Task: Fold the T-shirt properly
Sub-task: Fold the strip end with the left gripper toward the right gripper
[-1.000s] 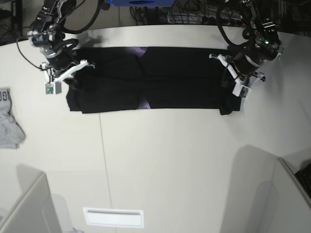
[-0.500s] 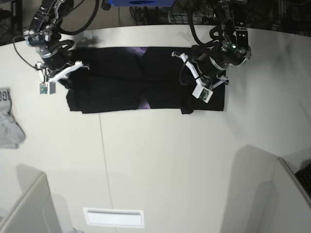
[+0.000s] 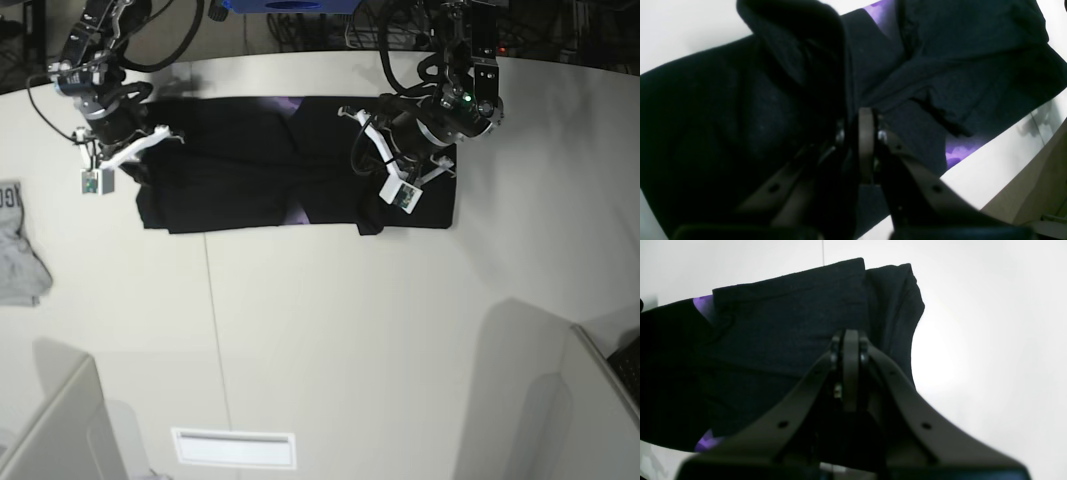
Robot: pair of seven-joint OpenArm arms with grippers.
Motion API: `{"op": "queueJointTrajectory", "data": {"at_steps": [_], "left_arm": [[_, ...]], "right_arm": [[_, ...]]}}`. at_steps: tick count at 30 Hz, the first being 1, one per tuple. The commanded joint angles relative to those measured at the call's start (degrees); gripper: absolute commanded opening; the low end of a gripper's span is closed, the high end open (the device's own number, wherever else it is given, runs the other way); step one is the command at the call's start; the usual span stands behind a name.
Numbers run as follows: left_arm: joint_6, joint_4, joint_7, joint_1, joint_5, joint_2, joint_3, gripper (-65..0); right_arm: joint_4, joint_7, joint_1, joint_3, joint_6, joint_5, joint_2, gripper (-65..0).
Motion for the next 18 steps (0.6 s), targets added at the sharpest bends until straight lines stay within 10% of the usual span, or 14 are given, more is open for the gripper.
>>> {"op": "queueJointTrajectory", "data": {"at_steps": [1,18], "left_arm": [[-0.11,0.93,-1.17,-0.31,-0.91,0.23,0.02,-65.0],[-0.37,1.19,-0.73,0.22,-1.09,0.06,0.2,-65.0]], "right_arm": [[0.85,1.22,0.22,0.11,0.13,0.92,0.27,-65.0],[0.85,1.22,0.13,0.11,0.13,0.92,0.27,-65.0]]}}
